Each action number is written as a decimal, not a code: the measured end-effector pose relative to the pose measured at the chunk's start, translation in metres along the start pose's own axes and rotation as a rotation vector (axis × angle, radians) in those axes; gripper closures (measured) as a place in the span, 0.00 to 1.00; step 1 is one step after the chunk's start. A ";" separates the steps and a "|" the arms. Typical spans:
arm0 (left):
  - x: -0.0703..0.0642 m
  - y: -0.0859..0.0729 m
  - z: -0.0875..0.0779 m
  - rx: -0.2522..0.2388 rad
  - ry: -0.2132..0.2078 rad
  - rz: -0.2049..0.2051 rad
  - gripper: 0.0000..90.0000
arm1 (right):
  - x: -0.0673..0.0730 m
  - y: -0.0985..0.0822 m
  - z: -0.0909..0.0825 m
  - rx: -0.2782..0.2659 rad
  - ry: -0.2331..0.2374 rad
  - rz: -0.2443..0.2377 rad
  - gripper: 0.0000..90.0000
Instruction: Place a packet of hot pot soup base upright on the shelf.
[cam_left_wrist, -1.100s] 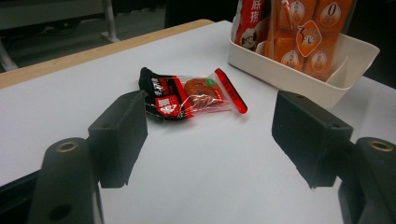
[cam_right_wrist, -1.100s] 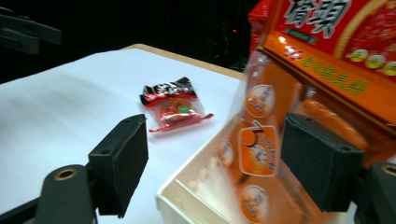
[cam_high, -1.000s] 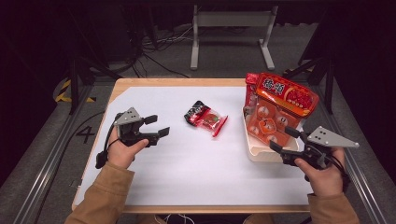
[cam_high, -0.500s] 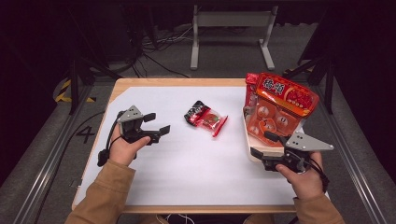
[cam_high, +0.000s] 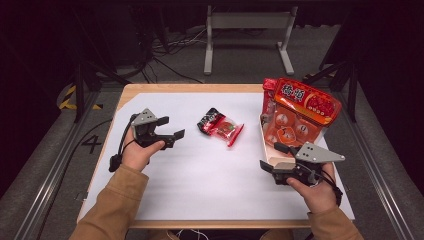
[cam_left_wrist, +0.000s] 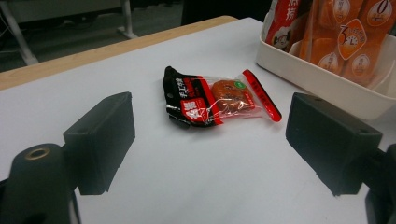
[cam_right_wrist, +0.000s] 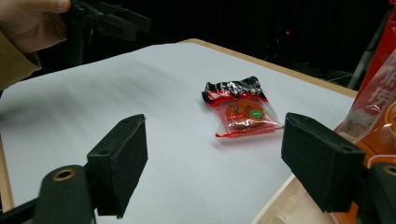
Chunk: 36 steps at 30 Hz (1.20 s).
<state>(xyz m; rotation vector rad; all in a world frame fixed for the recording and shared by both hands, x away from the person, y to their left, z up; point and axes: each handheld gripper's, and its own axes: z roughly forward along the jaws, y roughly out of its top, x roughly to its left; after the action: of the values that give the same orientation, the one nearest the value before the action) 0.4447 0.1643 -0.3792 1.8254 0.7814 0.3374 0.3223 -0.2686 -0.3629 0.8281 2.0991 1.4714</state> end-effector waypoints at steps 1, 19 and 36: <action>0.001 0.000 0.002 -0.005 -0.006 -0.008 0.19 | 0.000 -0.001 0.001 0.003 -0.001 0.000 0.26; 0.007 0.002 0.070 0.017 -0.004 -0.089 0.22 | -0.003 -0.003 0.010 0.022 0.048 -0.035 0.27; 0.008 -0.002 0.114 0.081 0.048 -0.112 0.25 | -0.005 -0.001 0.008 0.006 0.061 -0.028 0.28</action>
<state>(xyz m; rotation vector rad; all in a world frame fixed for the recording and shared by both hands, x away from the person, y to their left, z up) 0.5146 0.0875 -0.4261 1.8457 0.9389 0.2813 0.3306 -0.2671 -0.3668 0.7626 2.1517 1.4945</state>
